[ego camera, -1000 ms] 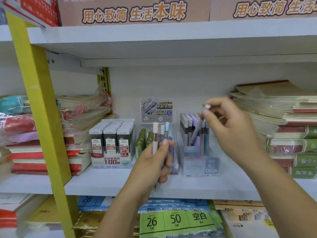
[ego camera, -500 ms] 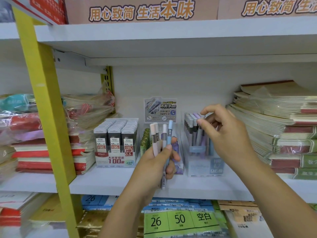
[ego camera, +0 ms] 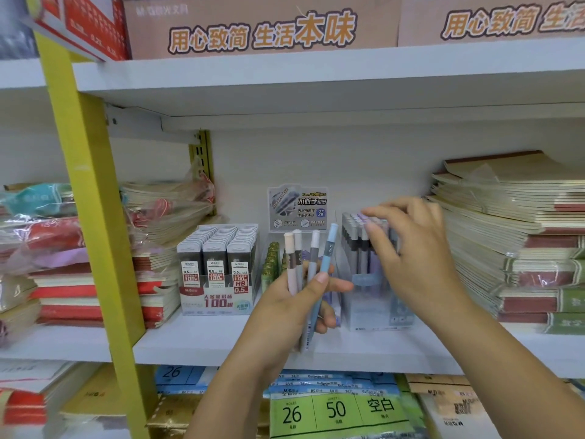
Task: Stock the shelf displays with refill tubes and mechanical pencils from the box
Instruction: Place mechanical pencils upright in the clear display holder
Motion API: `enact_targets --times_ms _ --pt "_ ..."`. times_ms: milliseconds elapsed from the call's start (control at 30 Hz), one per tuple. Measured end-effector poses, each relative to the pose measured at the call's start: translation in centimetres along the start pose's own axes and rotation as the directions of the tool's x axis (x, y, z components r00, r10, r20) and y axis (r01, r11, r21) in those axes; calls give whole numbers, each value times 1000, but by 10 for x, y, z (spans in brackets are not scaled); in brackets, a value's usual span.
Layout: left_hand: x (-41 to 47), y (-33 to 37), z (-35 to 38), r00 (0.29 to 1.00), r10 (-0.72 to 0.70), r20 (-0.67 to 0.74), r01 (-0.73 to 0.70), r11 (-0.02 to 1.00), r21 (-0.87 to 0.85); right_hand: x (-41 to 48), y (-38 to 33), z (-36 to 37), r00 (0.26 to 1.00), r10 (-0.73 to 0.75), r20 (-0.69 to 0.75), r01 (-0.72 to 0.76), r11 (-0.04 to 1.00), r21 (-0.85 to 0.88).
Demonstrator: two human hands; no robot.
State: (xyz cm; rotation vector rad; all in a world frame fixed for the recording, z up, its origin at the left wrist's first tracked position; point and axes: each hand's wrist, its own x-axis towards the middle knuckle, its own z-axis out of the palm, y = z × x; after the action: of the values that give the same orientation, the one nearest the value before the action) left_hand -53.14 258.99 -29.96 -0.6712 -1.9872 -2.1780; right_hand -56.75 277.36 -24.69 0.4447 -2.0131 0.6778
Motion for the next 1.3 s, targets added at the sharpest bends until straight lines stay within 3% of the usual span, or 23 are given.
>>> enact_targets --times_ms 33,100,200,267,400,500,667,833,1067,1300 --pt "0 1 1 1000 6 11 -6 1000 -1 0 -6 -6 999 40 34 -44 990 137" --pt "0 2 5 999 16 30 -16 1000 -4 0 -20 -15 956 129 262 -242 853 463" --pt "0 2 12 999 13 48 -12 1000 -29 -4 -28 -19 881 110 459 -396 702 592" --pt "0 1 16 998 0 56 3 999 -45 -4 -28 -21 896 154 417 -405 671 621" --pt "1 0 17 1000 -21 9 22 998 -55 8 -12 -42 942 330 60 -264 620 739" --pt "4 -2 12 997 -37 -72 35 999 -25 11 5 -58 960 271 -68 -167 751 639" --pt "5 -1 13 989 -116 -94 109 991 -71 5 24 -51 984 167 61 -178 911 373" --pt "4 -1 16 984 -154 -88 147 986 -81 -2 31 -40 976 126 180 -172 947 273" --pt "2 -2 18 988 -132 -86 129 991 -36 0 30 -36 980 93 176 -136 959 248" --pt "0 2 19 996 -88 -31 86 995 -54 -4 34 -23 975 113 191 -123 992 42"
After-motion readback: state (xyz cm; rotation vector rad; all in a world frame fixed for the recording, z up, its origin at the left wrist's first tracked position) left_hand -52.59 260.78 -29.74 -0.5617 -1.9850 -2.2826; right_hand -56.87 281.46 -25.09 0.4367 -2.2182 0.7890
